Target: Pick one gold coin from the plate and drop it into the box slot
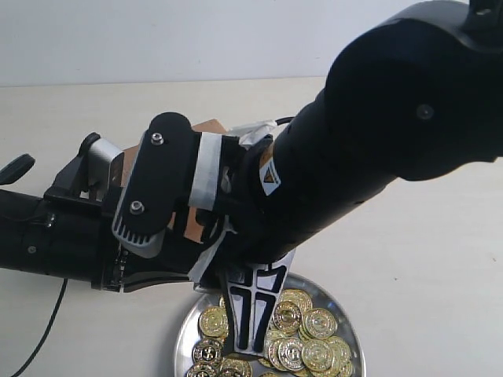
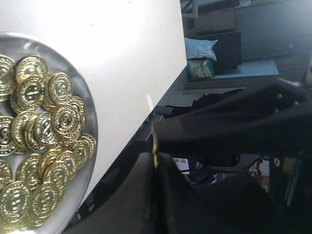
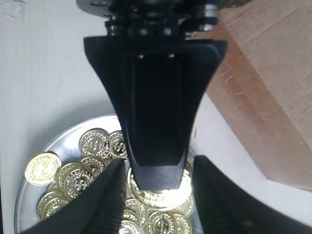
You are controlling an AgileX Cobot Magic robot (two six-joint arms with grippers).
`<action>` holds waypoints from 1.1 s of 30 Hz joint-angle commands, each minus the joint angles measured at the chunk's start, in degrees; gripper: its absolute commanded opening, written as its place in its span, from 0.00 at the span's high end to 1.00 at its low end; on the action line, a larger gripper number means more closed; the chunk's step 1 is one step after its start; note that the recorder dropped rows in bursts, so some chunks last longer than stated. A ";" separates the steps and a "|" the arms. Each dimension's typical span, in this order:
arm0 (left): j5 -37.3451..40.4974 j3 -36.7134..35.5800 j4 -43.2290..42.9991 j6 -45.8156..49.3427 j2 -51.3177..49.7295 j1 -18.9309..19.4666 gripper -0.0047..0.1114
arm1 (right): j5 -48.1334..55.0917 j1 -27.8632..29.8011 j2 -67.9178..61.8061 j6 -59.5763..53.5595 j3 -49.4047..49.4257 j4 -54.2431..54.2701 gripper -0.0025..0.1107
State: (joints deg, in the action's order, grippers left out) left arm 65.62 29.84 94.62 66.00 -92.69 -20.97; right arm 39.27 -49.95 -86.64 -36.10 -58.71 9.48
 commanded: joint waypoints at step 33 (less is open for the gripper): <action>-9.79 13.45 -14.03 5.78 8.67 -0.19 0.96 | 19.24 -0.02 6.33 21.32 -0.53 -5.41 0.98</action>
State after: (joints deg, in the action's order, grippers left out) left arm 59.23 39.91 86.16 71.55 -86.42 -20.97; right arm 58.06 -49.95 -80.89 -15.39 -58.84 4.56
